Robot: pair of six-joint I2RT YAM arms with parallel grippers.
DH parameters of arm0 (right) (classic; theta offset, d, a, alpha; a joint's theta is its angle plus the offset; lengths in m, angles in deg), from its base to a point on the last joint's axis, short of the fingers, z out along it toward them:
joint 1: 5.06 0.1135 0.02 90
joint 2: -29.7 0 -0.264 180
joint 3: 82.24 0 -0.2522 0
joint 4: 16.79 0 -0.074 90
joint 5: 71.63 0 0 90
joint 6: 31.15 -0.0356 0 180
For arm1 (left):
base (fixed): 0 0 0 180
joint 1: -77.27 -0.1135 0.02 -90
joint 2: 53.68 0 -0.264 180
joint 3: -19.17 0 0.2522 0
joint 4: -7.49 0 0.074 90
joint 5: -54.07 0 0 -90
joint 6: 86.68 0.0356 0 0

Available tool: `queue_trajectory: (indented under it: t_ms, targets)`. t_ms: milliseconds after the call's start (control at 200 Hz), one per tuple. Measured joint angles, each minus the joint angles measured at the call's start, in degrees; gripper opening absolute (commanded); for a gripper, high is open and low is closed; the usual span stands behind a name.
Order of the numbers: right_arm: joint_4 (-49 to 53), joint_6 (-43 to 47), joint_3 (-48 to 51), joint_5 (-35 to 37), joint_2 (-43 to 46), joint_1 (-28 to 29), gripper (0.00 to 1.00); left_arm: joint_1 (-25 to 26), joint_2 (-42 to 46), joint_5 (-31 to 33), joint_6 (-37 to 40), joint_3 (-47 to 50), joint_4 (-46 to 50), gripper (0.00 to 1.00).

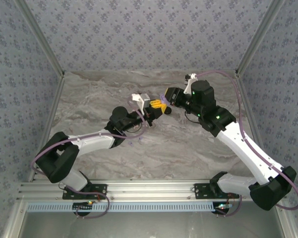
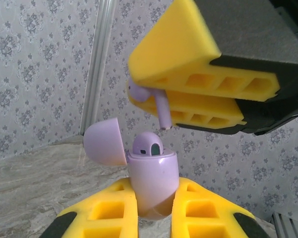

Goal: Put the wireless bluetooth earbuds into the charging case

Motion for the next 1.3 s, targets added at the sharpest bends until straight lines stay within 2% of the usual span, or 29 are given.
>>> queue_trajectory:
  t_ms: [550, 1299]
  targets:
    - [-0.96, 1.51, 0.02, 1.46, -0.81, 0.04, 0.22, 0.13, -1.97, 1.27, -5.11, -0.66, -2.73, 0.0]
    - [-0.59, 2.1, 1.36, 1.9, -1.62, 0.04, 0.22, 0.39, -1.97, 1.68, -5.03, -1.03, -2.12, 0.0]
